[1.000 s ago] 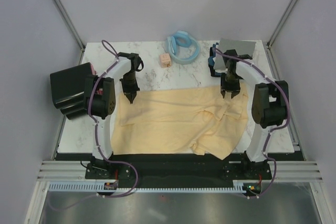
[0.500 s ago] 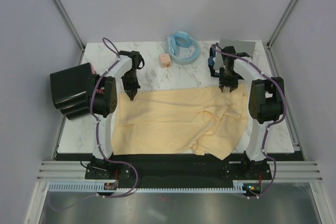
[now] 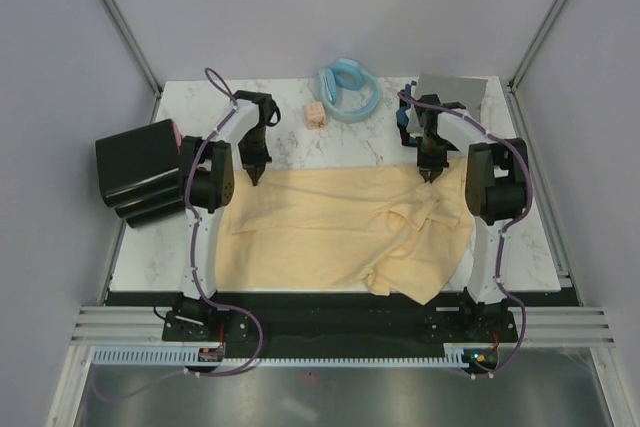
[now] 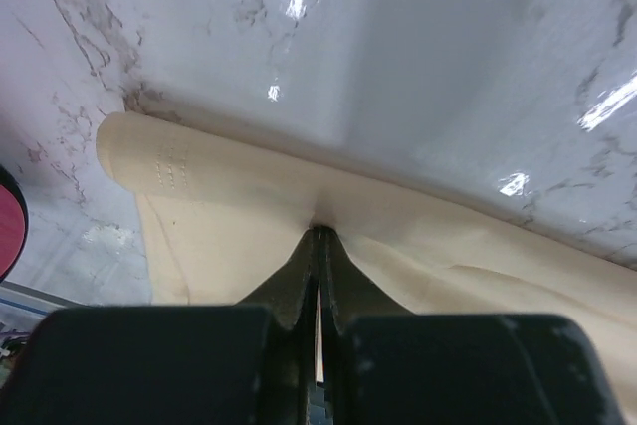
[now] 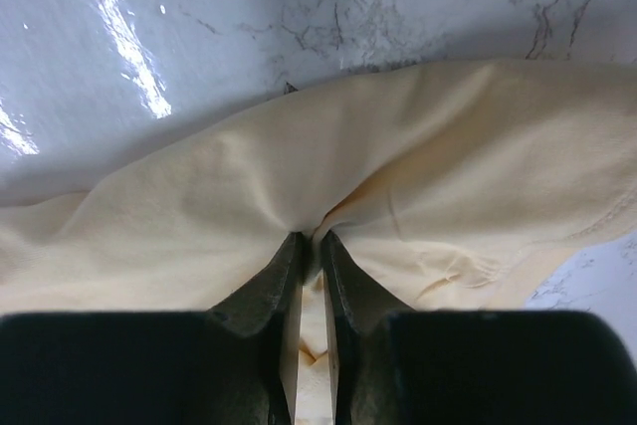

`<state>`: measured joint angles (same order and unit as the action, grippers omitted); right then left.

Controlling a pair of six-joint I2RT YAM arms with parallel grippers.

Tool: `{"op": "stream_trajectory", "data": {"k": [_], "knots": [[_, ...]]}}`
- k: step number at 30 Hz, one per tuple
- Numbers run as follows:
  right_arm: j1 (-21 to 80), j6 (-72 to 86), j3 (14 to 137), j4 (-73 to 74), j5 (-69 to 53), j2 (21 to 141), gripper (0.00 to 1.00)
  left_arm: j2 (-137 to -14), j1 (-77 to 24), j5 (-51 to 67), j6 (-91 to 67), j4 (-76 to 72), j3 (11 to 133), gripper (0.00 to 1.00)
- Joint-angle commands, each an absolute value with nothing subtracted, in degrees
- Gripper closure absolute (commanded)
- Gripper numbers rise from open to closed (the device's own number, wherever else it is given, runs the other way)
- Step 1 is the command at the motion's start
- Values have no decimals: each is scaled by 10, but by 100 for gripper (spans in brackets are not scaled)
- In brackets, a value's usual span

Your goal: Fold and stack the t-shirts

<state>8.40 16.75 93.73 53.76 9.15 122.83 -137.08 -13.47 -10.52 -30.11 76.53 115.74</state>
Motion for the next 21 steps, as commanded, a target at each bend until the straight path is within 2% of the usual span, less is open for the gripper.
{"op": "stream_trajectory", "data": {"k": [1,8,21], "knots": [[79,174,953,523,120,1277,80,-1403,-132,-120,-313,785,1217,98],[79,179,991,526,145,1312,74,-1431,-130,-119,-330,795,1245,98],[71,184,1105,540,142,1375,69,-1490,-103,-90,-349,820,1371,98]]}}
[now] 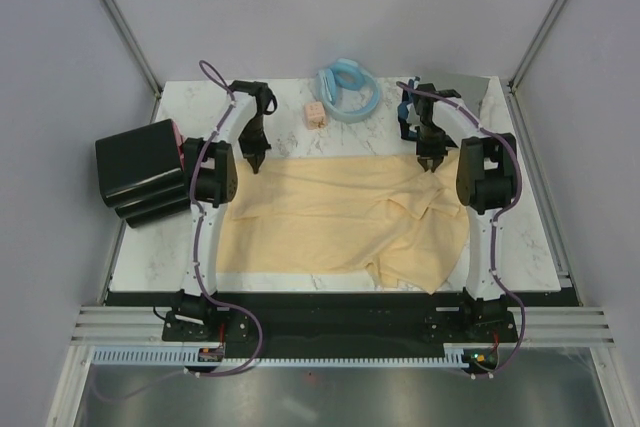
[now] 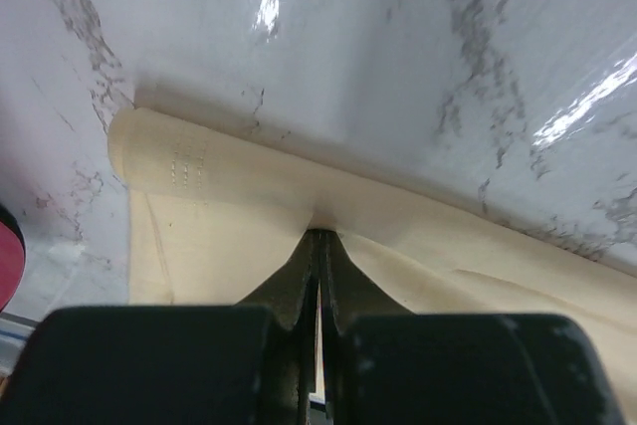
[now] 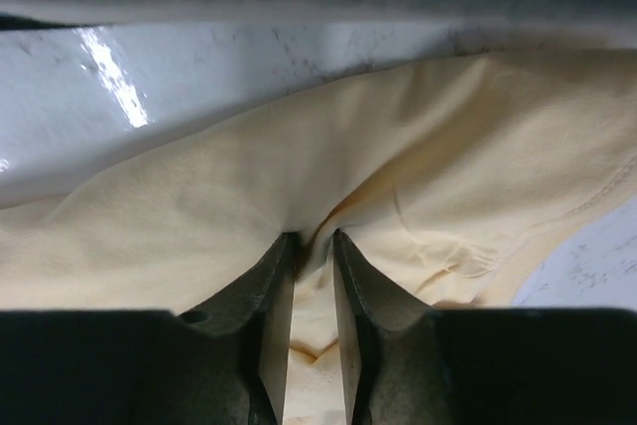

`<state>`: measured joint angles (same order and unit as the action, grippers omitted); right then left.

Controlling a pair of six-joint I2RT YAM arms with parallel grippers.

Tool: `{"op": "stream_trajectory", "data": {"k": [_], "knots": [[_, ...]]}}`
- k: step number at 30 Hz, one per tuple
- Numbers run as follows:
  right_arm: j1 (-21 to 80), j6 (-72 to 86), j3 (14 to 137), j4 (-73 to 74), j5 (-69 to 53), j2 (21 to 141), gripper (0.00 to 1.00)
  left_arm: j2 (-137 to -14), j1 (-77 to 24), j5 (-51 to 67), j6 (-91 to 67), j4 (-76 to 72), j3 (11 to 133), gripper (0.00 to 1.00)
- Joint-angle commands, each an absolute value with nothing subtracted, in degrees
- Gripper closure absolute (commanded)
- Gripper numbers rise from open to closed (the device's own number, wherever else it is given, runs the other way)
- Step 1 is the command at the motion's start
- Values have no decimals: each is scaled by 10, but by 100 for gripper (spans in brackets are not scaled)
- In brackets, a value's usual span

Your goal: Fold and stack the t-shirts

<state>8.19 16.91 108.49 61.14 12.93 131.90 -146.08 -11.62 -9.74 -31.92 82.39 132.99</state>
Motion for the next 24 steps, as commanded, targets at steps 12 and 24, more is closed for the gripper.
{"op": "stream_trajectory", "data": {"k": [12,24], "knots": [[74,183,1009,516,67,1274,57,-1386,-104,-49,-340,779,1283,95],[76,177,981,499,52,1052,47,-1214,-104,-21,-307,708,1211,80]]}}
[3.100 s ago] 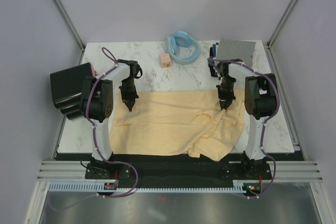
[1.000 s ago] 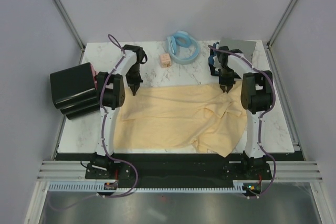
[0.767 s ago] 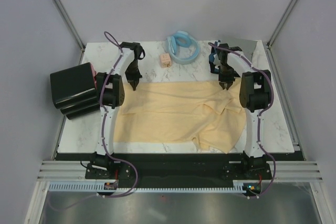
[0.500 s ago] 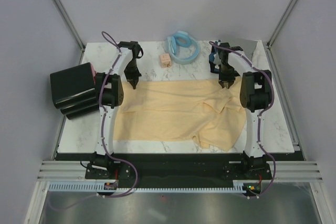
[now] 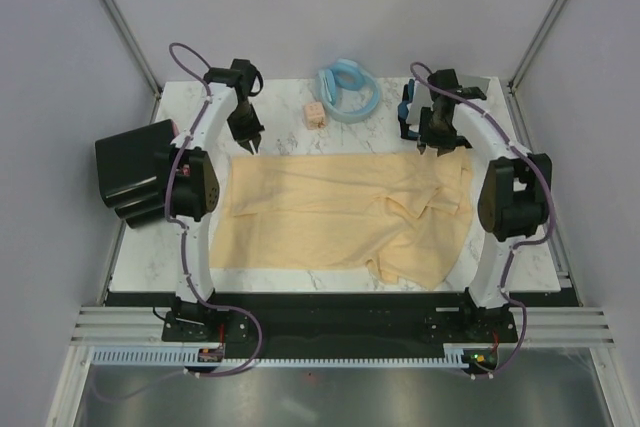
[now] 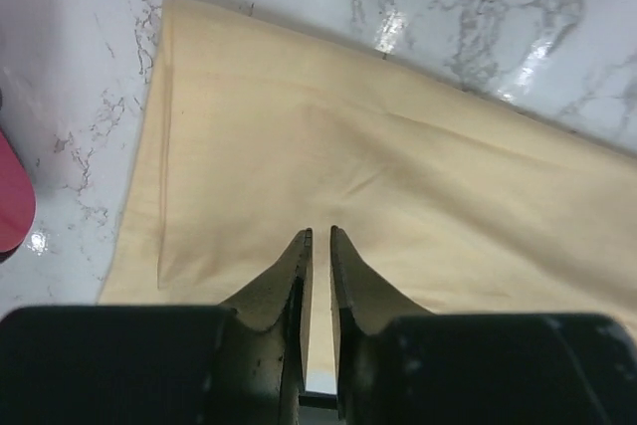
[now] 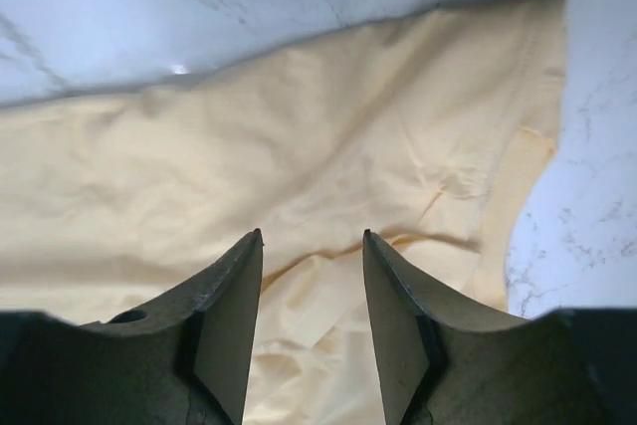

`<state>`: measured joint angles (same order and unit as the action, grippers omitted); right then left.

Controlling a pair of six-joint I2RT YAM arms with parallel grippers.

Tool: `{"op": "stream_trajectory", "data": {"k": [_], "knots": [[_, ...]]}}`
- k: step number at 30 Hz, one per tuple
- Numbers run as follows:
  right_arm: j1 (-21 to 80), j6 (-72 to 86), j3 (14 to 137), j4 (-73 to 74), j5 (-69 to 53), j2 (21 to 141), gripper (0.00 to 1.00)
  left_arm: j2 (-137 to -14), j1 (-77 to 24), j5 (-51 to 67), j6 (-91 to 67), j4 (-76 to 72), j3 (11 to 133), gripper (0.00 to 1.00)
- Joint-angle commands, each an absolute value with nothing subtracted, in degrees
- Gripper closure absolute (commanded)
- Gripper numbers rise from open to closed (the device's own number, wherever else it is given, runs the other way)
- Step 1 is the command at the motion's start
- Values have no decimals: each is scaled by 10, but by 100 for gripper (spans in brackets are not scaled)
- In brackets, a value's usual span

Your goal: Fold and stack the t-shirts

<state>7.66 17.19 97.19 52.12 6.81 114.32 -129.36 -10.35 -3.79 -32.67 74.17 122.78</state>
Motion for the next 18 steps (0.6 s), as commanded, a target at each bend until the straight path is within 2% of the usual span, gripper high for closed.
{"op": "stream_trajectory", "data": {"k": [1,4,7,8,10,13,18], "knots": [[77,180,977,500,49,1029,47,-1204,-104,-20,-301,704,1203,79],[77,187,951,512,33,982,47,-1165,-104,-5,-287,699,1167,79],[79,185,867,528,3,928,47,-1102,-104,16,-279,681,1083,79],[83,179,842,527,-22,911,47,-1082,-105,25,-276,656,1021,79],[90,185,771,524,-37,853,47,-1007,-104,28,-279,629,952,73],[123,206,697,526,-67,788,48,-918,-104,42,-289,583,810,71],[233,272,636,543,-89,736,46,-849,-105,66,-292,564,735,71]]}}
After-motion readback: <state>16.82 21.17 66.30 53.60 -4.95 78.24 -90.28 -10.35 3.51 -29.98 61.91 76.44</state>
